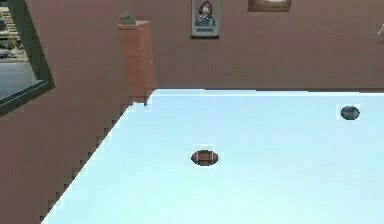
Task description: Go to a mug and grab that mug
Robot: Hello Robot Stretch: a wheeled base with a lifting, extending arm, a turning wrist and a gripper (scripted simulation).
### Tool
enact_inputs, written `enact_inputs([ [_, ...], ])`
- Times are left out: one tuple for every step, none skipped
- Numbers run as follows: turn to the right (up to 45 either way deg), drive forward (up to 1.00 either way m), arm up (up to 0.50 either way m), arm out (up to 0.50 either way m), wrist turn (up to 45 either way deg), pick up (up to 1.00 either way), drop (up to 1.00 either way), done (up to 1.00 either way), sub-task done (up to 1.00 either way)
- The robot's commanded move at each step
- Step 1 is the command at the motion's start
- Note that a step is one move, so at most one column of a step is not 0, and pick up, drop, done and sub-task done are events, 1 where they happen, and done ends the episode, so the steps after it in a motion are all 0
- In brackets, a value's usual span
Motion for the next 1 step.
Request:
enact_inputs([
  [3.0,0.00,0.00,0.00,0.0,0.00,0.00,0.00,0.00],
])
